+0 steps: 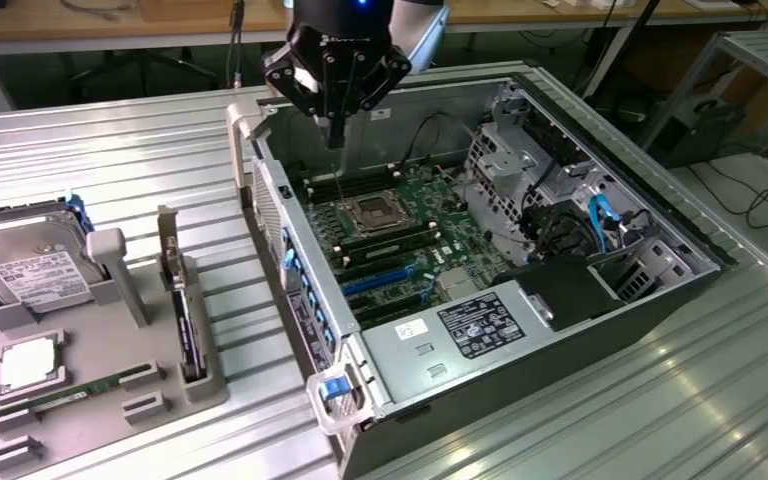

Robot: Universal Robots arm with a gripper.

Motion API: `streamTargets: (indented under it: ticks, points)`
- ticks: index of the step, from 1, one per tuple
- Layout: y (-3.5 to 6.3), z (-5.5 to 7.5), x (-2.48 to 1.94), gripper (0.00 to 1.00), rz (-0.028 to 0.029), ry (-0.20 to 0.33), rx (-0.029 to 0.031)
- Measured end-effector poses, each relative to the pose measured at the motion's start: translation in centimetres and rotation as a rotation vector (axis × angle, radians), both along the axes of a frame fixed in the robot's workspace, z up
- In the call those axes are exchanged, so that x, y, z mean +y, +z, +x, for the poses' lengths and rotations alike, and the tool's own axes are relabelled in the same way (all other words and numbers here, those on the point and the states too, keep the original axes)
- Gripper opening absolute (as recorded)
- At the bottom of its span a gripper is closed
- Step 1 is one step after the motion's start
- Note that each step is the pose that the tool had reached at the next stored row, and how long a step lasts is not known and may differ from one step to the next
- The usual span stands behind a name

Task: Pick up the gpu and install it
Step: 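Reach for the gpu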

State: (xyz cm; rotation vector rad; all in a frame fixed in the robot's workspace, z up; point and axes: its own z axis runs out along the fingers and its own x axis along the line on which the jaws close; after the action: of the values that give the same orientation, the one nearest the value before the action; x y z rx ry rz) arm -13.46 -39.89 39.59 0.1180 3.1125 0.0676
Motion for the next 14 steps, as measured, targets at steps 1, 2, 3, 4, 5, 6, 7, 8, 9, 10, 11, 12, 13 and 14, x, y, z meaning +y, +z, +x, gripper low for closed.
streamTargets:
  ticks: [1, 2, 3, 4, 5, 6, 7, 8, 9, 10, 11, 12, 13, 14]
  points:
    - [0.0, -0.02, 0.0, 0.11, 0.0, 0.0, 0.0]
    - [0.0, -0.02, 0.0, 0.11, 0.0, 0.0, 0.0]
    - [0.0, -0.03, 0.0, 0.11, -0.0001, 0.0, 0.0]
    - [0.0, -0.04, 0.0, 0.11, 0.0, 0.0, 0.0]
    - [0.0, -0.07, 0.0, 0.11, 0.0001, 0.0, -0.0001]
    - [0.0, -0.11, 0.0, 0.11, 0.0, 0.0, 0.0]
    - [-0.01, -0.14, 0.0, 0.11, 0.0, 0.0, 0.0]
    - [-0.01, -0.17, 0.0, 0.11, 0.0, 0.0, 0.0]
    - [-0.01, -0.2, 0.0, 0.11, 0.0, 0.0, 0.0]
    - [-0.01, -0.23, 0.0, 0.11, 0.0, 0.0, 0.0]
    - [-0.02, -0.26, 0.0, 0.11, 0.0, 0.0, -0.0001]
    - [-0.02, -0.28, 0.0, 0.11, 0.0, 0.0, 0.0]
    - [-0.02, -0.31, 0.0, 0.11, 0.0, 0.0, -0.0001]
    - [-0.02, -0.33, 0.0, 0.11, 0.0, 0.0, -0.0001]
